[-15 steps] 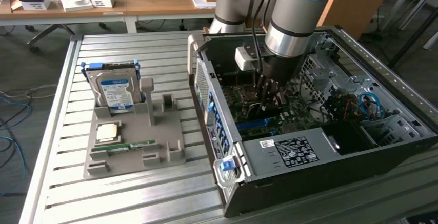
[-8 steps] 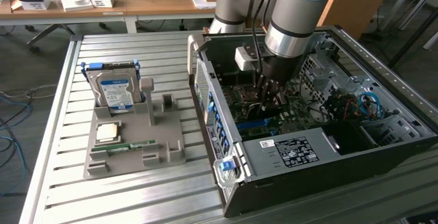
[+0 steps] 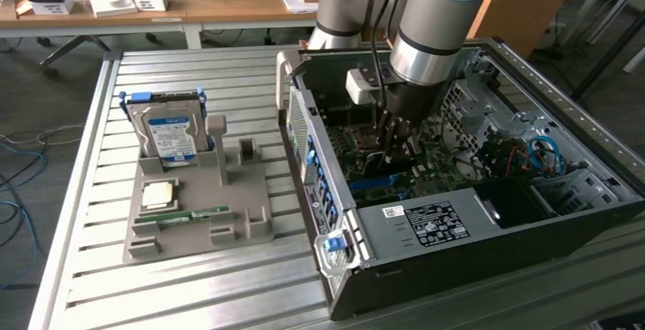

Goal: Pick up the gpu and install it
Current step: 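Insert the gpu into the slot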

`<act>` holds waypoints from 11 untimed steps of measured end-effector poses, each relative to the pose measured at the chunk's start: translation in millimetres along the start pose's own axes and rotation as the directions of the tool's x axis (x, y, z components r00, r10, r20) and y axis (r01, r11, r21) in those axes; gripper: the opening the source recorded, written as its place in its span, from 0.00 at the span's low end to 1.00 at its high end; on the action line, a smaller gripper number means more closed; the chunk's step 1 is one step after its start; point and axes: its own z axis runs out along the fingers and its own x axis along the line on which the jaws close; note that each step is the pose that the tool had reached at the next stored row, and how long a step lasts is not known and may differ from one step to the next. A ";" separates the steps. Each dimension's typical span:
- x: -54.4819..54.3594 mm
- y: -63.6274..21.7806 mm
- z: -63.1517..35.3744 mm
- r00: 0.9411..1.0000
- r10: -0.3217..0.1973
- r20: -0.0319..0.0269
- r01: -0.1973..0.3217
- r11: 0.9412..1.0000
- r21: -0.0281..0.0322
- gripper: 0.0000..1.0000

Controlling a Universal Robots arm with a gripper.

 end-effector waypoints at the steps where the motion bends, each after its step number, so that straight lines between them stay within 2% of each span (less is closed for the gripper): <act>1: -0.1 0.0 0.7 1.000 0.000 0.000 0.000 1.000 0.000 0.27; 11: 0.0 0.3 1.5 1.000 0.000 0.000 0.000 1.000 0.000 0.27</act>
